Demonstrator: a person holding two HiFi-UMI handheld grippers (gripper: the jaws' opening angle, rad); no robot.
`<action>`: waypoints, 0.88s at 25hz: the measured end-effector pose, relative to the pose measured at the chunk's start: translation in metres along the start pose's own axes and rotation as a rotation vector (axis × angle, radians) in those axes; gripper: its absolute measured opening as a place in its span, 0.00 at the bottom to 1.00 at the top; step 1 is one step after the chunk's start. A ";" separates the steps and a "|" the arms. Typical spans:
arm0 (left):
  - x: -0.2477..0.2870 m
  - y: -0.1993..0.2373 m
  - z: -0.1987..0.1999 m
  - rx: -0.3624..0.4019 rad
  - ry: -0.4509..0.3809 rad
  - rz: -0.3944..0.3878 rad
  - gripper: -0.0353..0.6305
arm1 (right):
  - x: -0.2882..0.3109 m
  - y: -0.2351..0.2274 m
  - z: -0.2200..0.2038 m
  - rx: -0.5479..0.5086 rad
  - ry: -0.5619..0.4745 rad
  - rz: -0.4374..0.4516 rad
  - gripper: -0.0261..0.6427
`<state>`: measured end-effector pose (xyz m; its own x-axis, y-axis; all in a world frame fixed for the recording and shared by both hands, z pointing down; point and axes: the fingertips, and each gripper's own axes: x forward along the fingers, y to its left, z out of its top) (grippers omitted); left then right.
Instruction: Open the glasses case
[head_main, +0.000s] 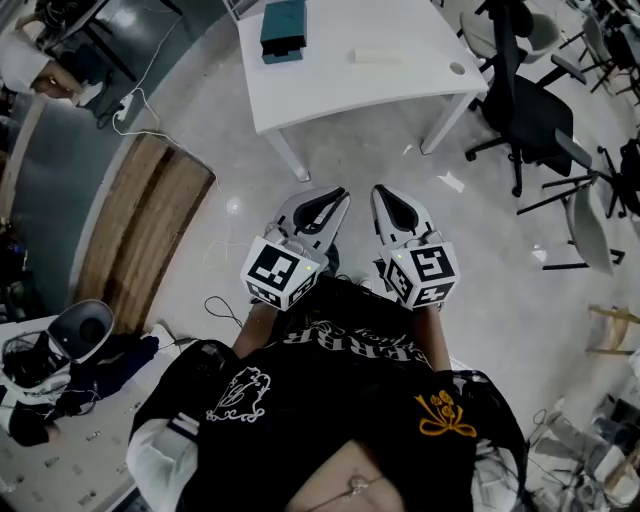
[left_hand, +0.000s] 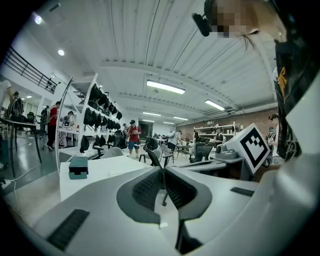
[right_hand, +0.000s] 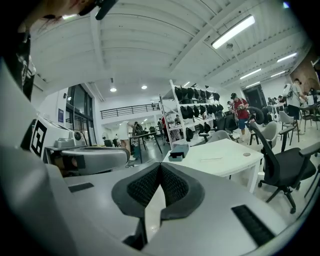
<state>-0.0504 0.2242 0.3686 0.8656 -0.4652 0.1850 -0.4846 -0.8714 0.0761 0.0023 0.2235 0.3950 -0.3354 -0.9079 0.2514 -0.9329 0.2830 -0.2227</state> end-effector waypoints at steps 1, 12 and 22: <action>0.006 0.012 0.001 0.001 0.000 -0.007 0.11 | 0.011 -0.004 0.004 0.002 -0.001 -0.013 0.06; 0.044 0.160 0.025 0.013 0.001 -0.060 0.11 | 0.142 -0.018 0.045 0.016 0.006 -0.108 0.06; 0.061 0.239 0.029 0.016 0.013 -0.131 0.11 | 0.223 -0.016 0.064 0.023 0.011 -0.170 0.06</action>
<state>-0.1099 -0.0174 0.3696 0.9198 -0.3451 0.1868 -0.3650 -0.9272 0.0845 -0.0496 -0.0036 0.3943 -0.1749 -0.9387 0.2971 -0.9731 0.1187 -0.1976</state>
